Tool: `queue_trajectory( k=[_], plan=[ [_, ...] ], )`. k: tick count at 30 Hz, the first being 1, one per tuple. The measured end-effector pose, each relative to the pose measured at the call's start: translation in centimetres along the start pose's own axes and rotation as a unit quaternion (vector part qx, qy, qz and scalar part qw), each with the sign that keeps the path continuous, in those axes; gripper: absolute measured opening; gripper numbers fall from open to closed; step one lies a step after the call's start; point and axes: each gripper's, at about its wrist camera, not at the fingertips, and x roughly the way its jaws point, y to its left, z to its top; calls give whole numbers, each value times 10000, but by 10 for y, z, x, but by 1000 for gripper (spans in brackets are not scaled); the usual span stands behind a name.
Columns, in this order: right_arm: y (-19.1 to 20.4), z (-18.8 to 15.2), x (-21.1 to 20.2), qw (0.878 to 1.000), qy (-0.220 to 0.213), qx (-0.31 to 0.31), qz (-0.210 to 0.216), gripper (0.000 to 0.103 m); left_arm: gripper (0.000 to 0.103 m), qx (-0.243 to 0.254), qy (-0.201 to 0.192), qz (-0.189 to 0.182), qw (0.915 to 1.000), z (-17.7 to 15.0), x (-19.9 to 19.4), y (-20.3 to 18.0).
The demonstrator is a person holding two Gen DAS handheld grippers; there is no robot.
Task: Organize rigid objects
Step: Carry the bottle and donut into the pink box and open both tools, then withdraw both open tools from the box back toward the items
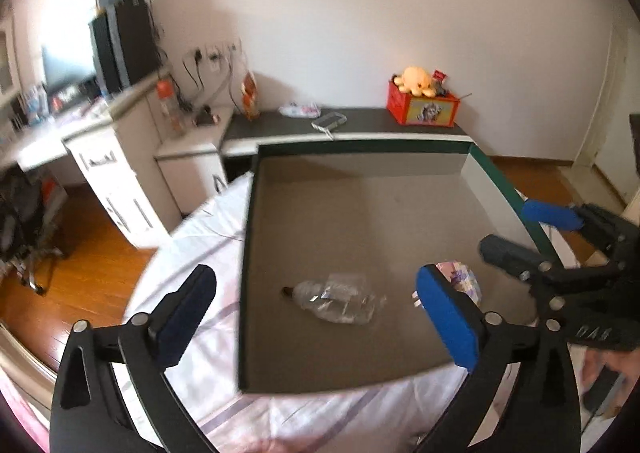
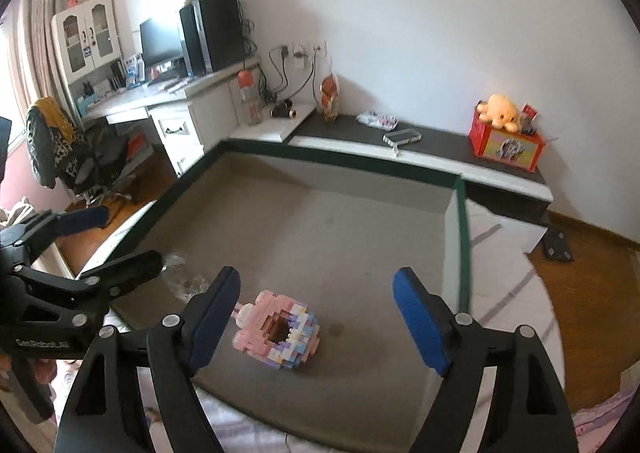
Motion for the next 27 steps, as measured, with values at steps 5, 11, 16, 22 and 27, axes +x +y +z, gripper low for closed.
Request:
queue_trajectory(
  k=[5, 11, 16, 22, 27],
  plan=[
    [10, -13, -39, 9997, -223, 13, -14, 81, 103, 93, -269, 166, 9995, -22, -46, 4],
    [20, -47, -89, 9986, -510, 107, -104, 81, 103, 59, -424, 84, 9990, -58, -93, 9],
    [25, -81, -116, 9972, -565, 271, -414, 81, 103, 57, -378, 105, 9992, -96, -119, 8],
    [33, -123, -126, 9970, -388, 497, -439, 82, 103, 88, -57, -30, 9999, -133, -126, 9],
    [39, -138, -127, 9972, -214, 574, -426, 81, 103, 169, -60, -53, 9998, -147, -136, 8]
  ],
)
